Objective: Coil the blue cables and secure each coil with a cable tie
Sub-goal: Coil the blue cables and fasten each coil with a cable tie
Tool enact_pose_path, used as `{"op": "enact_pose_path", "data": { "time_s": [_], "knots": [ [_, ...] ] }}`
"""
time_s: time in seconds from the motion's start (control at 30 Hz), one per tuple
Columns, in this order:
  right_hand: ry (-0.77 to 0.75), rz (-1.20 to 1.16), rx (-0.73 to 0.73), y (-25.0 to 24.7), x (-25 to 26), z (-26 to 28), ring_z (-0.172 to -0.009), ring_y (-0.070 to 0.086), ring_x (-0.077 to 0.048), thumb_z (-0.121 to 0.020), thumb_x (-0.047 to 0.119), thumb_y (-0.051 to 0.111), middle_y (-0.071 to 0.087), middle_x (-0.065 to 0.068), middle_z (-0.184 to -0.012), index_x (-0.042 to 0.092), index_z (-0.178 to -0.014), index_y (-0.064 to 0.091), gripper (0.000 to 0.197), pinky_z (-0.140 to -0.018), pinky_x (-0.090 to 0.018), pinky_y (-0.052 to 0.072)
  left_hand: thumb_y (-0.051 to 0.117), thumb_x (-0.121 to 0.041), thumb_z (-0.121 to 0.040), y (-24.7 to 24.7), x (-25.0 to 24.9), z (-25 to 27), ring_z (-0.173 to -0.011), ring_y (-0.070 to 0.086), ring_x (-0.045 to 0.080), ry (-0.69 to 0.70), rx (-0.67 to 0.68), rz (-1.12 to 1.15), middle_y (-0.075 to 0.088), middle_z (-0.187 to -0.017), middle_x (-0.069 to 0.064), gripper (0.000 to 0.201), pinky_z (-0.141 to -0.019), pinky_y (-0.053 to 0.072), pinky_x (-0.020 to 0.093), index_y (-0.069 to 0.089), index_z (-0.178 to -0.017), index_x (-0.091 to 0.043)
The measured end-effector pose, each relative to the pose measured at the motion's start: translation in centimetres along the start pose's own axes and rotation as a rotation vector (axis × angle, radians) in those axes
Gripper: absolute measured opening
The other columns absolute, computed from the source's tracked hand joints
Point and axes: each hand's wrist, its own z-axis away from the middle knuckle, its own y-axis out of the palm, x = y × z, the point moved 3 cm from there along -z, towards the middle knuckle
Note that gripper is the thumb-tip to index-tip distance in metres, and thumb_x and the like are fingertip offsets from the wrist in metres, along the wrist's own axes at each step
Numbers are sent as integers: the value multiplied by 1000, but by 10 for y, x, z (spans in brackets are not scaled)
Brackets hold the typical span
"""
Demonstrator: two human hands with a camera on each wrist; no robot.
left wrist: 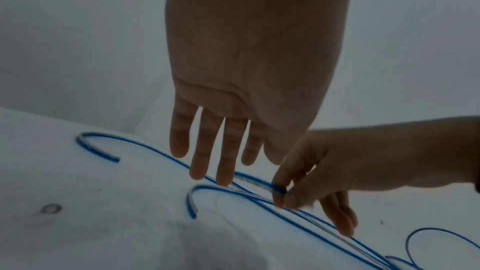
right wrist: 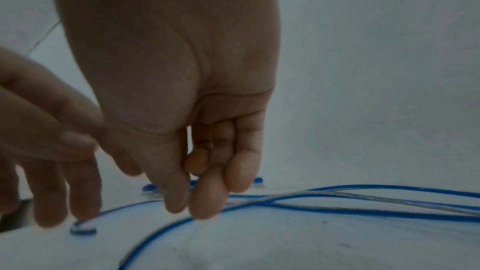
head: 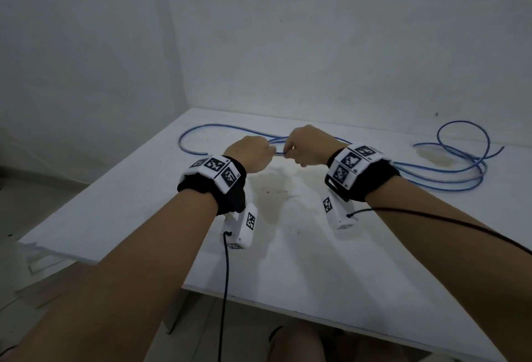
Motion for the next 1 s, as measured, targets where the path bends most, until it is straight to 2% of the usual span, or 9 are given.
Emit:
{"op": "enact_pose_path", "data": {
  "time_s": [0.07, 0.13, 0.27, 0.4, 0.63, 0.77, 0.83, 0.9, 1.0],
  "knots": [
    [18, -39, -71, -5, -9, 18, -74, 58, -20, -91, 15, 51, 71, -7, -86, 8, -93, 73, 24, -68, -29, 47, 35, -38, -100, 3, -7, -3, -86, 59, 31, -66, -91, 84, 63, -89, 11, 45, -76, 46, 37, 59, -85, -3],
    [26, -116, -175, -10, -18, 39, -67, 55, -20, -91, 18, 51, 72, -11, -84, 3, -86, 73, 27, -63, -31, 44, 45, -43, -93, 7, -17, -5, -77, 60, 31, -110, -173, 231, 64, -77, 9, 43, -67, 48, 35, 50, -71, -7],
    [119, -399, -370, -8, -48, 75, -59, 54, -9, -91, 27, 58, 66, -2, -71, 10, -84, 74, 24, -60, -20, 43, 65, -28, -85, 18, -42, 5, -67, 66, 25, -150, -218, 775, 71, -86, 11, 30, -64, 54, 33, 43, -98, -12],
    [295, -964, -554, -1, -77, 97, -71, 66, -18, -92, 14, 58, 71, -9, -82, 7, -101, 72, 18, -72, -31, 58, 65, -23, -88, 38, -72, 10, -51, 62, 16, -121, -141, 1050, 72, -84, 9, 24, -47, 47, 20, 66, -102, -3],
    [354, -1608, -615, -3, -93, 116, -74, 66, -24, -93, -2, 50, 67, -15, -86, 8, -106, 39, 20, -81, -37, 56, 67, -18, -84, 60, -118, 13, -52, 63, 15, -158, -181, 1232, 71, -89, 7, 21, -48, 48, 21, 67, -99, -4],
    [308, -1779, -524, -1, -102, 124, -65, 66, -20, -94, 1, 49, 61, -9, -75, 8, -90, 51, 9, -73, -32, 55, 59, 5, -83, 66, -125, 15, -61, 56, 19, -239, -126, 1544, 60, -78, 12, 6, -54, 54, 24, 62, -88, 3],
    [358, -1765, -533, 2, -110, 130, -60, 63, -16, -94, 3, 51, 60, -5, -71, 11, -89, 54, 10, -66, -29, 51, 52, 15, -82, 65, -124, 13, -63, 56, 22, -256, -63, 1664, 61, -66, 12, 14, -61, 56, 27, 58, -76, 4],
    [395, -1745, -535, 4, -119, 136, -55, 60, -15, -93, 5, 54, 61, -4, -69, 11, -93, 58, 7, -56, -24, 47, 47, 15, -85, 66, -120, 10, -62, 56, 23, -240, 28, 1718, 60, -51, 9, 21, -65, 56, 31, 54, -70, 2],
    [413, -1674, -501, 6, -133, 146, -52, 56, -12, -92, 6, 58, 62, -4, -68, 9, -95, 63, 7, -45, -19, 41, 47, 2, -92, 68, -116, 9, -57, 57, 21, -191, 176, 1633, 61, -60, 8, 14, -56, 57, 29, 53, -80, -3]
  ]
}}
